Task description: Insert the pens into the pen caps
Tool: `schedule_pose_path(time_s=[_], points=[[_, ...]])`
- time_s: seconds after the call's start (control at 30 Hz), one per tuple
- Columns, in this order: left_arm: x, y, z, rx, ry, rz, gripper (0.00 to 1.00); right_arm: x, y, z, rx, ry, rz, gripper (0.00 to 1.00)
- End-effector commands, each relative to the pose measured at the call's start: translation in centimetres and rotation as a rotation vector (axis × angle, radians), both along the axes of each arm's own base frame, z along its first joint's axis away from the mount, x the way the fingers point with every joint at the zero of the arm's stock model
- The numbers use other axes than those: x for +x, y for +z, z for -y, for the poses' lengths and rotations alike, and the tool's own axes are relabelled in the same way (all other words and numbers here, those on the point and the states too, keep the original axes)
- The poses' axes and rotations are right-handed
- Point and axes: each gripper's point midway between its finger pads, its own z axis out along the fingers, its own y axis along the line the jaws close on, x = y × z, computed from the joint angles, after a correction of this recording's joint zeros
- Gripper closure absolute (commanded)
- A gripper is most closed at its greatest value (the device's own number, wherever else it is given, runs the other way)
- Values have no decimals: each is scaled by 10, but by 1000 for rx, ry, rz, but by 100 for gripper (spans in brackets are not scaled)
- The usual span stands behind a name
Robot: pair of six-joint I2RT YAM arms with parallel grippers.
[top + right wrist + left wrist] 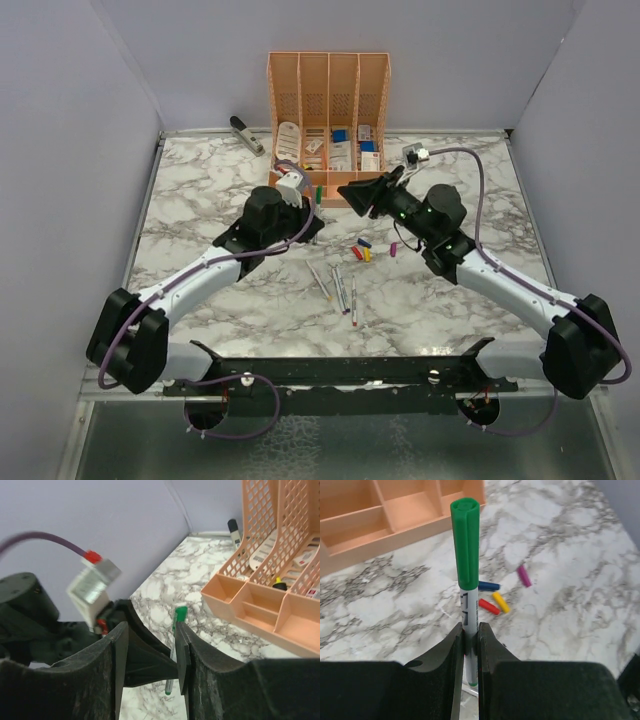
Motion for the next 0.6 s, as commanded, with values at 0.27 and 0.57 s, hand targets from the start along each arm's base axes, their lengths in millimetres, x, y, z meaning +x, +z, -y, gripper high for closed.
schedule_pose_path(time_s=[0.27, 0.57], points=[[48, -110, -83, 361, 300, -373, 100, 16, 31, 41, -118, -232, 28, 58], [51, -156, -112, 530, 342, -548, 98, 18, -4, 46, -236, -251, -85, 58]])
